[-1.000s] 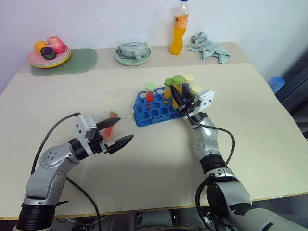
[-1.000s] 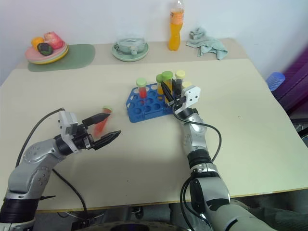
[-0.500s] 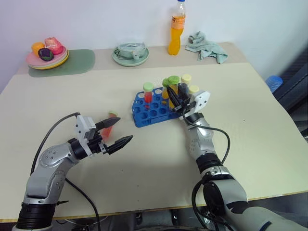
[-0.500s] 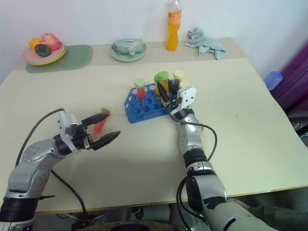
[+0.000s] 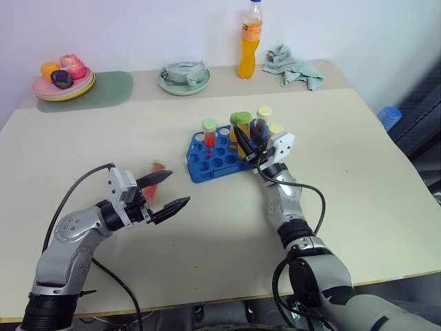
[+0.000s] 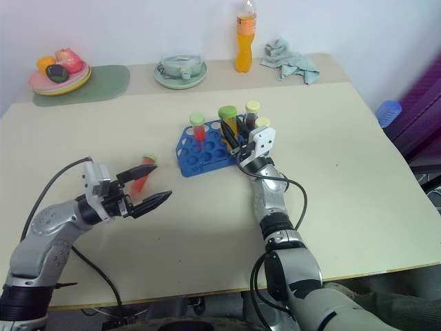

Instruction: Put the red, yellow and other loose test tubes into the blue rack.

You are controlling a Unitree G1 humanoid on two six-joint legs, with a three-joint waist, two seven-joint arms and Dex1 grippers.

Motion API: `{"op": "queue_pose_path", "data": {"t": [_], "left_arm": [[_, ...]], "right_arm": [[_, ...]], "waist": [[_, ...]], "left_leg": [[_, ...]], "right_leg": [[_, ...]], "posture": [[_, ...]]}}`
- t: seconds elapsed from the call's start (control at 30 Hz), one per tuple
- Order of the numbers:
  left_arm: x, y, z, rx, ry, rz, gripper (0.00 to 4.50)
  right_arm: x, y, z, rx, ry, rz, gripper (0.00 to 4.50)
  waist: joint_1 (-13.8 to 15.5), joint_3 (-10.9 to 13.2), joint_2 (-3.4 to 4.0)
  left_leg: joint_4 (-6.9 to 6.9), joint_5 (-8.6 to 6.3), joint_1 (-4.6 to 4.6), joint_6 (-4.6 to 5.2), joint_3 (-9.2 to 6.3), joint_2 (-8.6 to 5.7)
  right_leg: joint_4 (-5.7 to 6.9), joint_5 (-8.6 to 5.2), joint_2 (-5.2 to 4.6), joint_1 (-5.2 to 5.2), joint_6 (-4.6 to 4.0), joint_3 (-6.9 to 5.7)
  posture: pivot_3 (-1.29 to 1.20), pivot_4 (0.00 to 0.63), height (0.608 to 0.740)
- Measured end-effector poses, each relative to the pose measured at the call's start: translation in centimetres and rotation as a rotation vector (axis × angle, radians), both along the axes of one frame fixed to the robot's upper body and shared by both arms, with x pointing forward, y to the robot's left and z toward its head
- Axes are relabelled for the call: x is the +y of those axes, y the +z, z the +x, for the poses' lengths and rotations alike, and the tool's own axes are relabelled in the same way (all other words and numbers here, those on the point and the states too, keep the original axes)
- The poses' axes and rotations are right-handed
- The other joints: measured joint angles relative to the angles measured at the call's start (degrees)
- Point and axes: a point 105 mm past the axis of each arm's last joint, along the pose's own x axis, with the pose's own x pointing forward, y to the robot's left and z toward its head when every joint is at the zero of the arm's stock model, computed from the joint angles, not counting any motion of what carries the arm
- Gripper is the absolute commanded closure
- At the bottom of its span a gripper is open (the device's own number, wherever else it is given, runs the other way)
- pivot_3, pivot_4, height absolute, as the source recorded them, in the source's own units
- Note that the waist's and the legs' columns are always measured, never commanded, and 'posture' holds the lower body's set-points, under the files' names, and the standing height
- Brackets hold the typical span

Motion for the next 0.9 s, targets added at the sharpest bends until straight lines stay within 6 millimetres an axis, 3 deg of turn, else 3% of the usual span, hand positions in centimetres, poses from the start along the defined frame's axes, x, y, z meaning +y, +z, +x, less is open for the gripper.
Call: {"op": "queue_pose_path", "data": {"t": [0.47, 0.5, 0.67, 0.9], "left_arm": [[0.1, 0.6, 0.2, 0.002, -0.022, 0.006, 0.00], [0.0, 0.7, 0.2, -0.001, -0.024, 0.007, 0.00], [-0.1, 1.1, 0.6, 0.007, -0.021, 0.012, 0.00], [-0.3, 1.4, 1.1, 0.005, -0.004, -0.004, 0.00]], "right_arm": [[-0.1, -1.0, -0.3, -0.008, -0.057, 0.032, 3.69], [-0.2, -1.0, -0.3, -0.011, -0.061, 0.031, 2.71], [-0.4, -0.8, -0.4, -0.042, -0.093, 0.004, 0.37], [-1.1, -1.0, -1.0, -0.103, -0.118, -0.130, 0.37]], "waist": [[0.0, 0.0, -0.02], [0.0, 0.0, -0.04], [0.0, -0.1, -0.05], [0.2, -0.1, -0.05]], "left_leg": [[-0.01, 0.00, 0.05, -0.01, 0.00, 0.00], [-0.01, 0.00, 0.06, -0.01, -0.01, 0.00], [-0.01, 0.00, 0.07, -0.02, -0.01, -0.02], [-0.02, 0.00, 0.06, -0.01, 0.00, -0.05]], "right_leg": [[-0.01, 0.00, -0.01, 0.06, 0.00, -0.01], [-0.01, 0.00, -0.01, 0.06, 0.00, -0.01], [-0.01, 0.00, -0.02, 0.08, -0.01, -0.01], [-0.03, 0.00, -0.05, 0.09, -0.01, -0.01]], "posture": [[0.00, 0.150, 0.740], [0.00, 0.150, 0.740], [0.00, 0.150, 0.740], [0.00, 0.150, 0.740]]}}
